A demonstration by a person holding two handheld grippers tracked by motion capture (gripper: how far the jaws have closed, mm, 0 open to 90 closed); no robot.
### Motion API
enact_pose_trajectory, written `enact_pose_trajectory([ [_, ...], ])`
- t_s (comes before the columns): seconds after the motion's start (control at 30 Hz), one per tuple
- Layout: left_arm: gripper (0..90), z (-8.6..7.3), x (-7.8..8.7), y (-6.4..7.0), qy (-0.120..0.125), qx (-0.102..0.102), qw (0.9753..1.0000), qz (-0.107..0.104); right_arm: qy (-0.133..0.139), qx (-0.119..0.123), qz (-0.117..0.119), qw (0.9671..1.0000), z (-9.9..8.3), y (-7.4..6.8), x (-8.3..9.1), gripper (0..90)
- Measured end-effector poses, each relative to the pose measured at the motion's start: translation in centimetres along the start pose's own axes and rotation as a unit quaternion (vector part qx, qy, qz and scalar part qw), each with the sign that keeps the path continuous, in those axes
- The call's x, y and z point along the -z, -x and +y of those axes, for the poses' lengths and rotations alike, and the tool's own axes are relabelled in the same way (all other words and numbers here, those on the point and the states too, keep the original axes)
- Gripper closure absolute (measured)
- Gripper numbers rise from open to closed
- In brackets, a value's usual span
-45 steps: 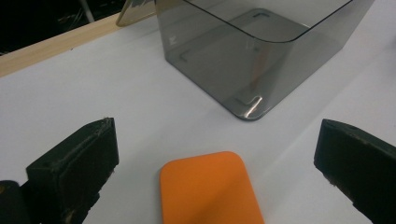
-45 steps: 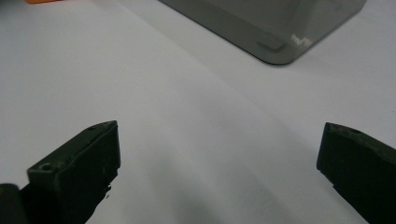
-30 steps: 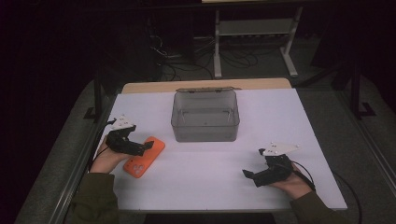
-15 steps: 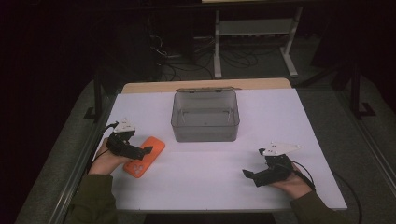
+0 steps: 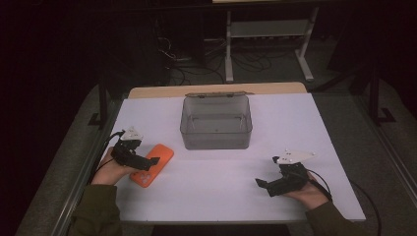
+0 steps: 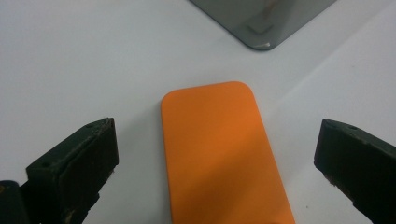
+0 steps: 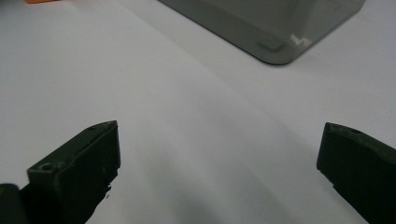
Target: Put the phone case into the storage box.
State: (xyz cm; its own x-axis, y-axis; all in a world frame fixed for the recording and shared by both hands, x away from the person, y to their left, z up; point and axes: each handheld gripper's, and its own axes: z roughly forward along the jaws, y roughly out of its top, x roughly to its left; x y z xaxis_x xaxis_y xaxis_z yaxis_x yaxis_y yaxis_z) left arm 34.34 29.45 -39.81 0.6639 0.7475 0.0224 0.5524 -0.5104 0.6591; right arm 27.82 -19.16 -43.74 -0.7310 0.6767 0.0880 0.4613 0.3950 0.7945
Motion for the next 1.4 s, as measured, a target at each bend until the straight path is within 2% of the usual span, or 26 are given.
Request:
enact_pose_trajectory([
  [0.13,0.0,-0.1,-0.1,0.1,-0.021,-0.002,0.9998,0.004,0.001,0.000,0.000,1.0000,0.0,0.0,0.0,0.0],
  [0.27,0.0,-0.3,-0.2,0.0,-0.030,0.000,0.9995,0.004,0.001,0.001,0.000,1.0000,0.0,0.0,0.0,0.0],
  [1.2,0.0,-1.2,-1.1,0.8,-0.079,0.005,0.9969,-0.001,0.000,-0.001,0.001,1.0000,0.0,0.0,0.0,0.0],
  [1.4,0.0,-1.3,-1.2,0.8,-0.094,0.005,0.9955,-0.002,0.000,-0.001,0.001,1.0000,0.0,0.1,0.0,0.0],
])
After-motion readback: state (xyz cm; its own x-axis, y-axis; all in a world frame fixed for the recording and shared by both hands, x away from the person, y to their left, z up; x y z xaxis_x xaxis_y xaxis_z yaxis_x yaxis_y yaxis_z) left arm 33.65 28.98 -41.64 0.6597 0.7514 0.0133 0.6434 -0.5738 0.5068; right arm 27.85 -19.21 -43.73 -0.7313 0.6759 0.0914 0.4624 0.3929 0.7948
